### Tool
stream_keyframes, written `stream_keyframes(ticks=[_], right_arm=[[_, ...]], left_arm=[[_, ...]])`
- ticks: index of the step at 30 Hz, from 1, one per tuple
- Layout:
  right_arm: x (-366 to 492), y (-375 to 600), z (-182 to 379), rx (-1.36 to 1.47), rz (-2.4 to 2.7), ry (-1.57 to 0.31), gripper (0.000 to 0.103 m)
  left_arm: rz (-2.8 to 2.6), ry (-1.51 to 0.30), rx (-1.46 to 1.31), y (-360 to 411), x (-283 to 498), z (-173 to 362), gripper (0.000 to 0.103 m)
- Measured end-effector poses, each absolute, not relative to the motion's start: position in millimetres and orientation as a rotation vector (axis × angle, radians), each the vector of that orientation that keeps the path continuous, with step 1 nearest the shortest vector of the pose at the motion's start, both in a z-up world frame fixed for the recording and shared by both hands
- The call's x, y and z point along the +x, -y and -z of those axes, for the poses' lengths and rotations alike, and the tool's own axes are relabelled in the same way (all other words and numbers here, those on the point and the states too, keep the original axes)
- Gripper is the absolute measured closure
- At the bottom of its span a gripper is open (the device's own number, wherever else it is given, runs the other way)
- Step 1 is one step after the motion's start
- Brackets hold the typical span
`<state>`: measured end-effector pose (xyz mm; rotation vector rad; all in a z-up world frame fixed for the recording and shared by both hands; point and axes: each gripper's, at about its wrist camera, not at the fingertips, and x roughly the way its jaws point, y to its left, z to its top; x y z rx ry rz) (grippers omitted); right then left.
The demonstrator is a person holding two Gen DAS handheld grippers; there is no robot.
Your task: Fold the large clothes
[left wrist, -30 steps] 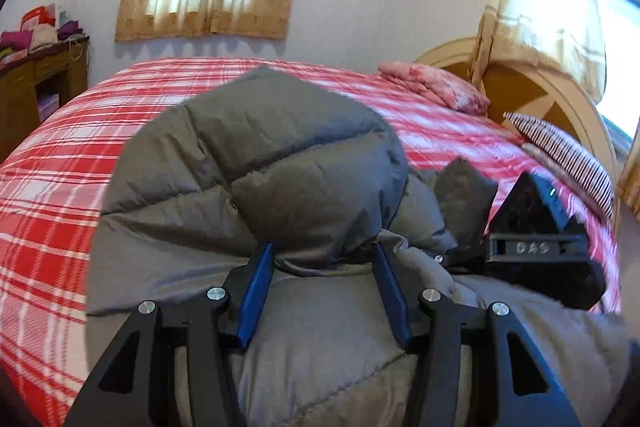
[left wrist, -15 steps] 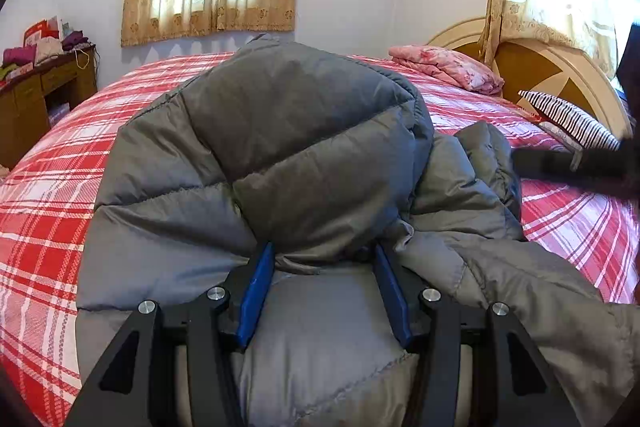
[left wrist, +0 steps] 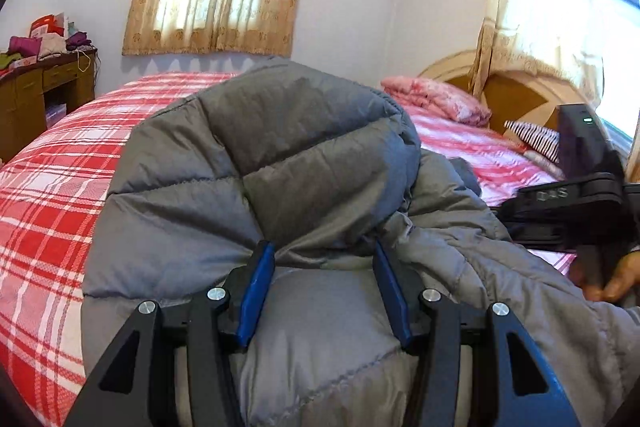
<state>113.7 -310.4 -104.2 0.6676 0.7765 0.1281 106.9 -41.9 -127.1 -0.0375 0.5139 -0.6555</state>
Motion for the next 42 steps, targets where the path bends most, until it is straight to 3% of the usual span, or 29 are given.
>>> stream_keyframes(ticks=[3,8,9,11,20,23,25,26,27,35,37,38,39,42], right_arm=[[133.1,289.7,115.0,0.730,-0.266,-0.806,0.087],[165.5,284.0,171.3,1.116,-0.575,-0.829,0.092],[168.0,283.7,178.2,1.113,-0.571,-0.830,0.099],[166.9,285.7,180.9,1.092,-0.563,-0.826,0.103],[147.5,306.6,164.8,0.982,-0.480,-0.852,0.102],[131.1,321.6,151.5,0.950,-0.444,-0.828,0.095],[114.3,336.0,142.5,0.954,-0.414,-0.806,0.072],[106.2,341.7,137.5,0.943,-0.395,-0.791,0.048],[97.3,346.4,128.9,0.908,-0.352,-0.780,0.036],[107.9,298.9,57.4,0.486,-0.286,-0.730,0.038],[125.8,279.9,70.2,0.397,-0.226,-0.816,0.053],[128.6,276.8,80.1,0.367,-0.198,-0.866,0.075],[127.0,276.6,87.2,0.362,-0.171,-0.891,0.080],[111.9,296.4,107.0,0.432,-0.089,-0.861,0.077]], left_arm=[[0.662,-0.490,-0.065,38.1,104.1,126.5,0.050],[0.645,-0.478,-0.105,34.3,108.1,122.8,0.050],[0.646,-0.474,-0.079,41.2,108.1,120.4,0.050],[0.640,-0.475,0.025,64.6,106.2,118.0,0.050],[0.627,-0.554,0.165,97.0,114.5,130.1,0.050],[0.616,-0.561,0.181,99.0,116.6,130.5,0.050],[0.615,-0.559,0.177,95.6,116.2,131.4,0.050],[0.613,-0.558,0.177,94.7,116.7,132.0,0.050],[0.612,-0.558,0.178,94.7,116.6,131.8,0.050],[0.597,-0.550,0.195,95.7,112.5,133.7,0.050],[0.595,-0.548,0.194,95.2,111.2,133.8,0.050],[0.594,-0.550,0.193,95.4,110.9,133.9,0.050],[0.595,-0.553,0.192,95.0,111.0,134.2,0.050],[0.613,-0.565,0.181,91.9,112.2,133.7,0.050]])
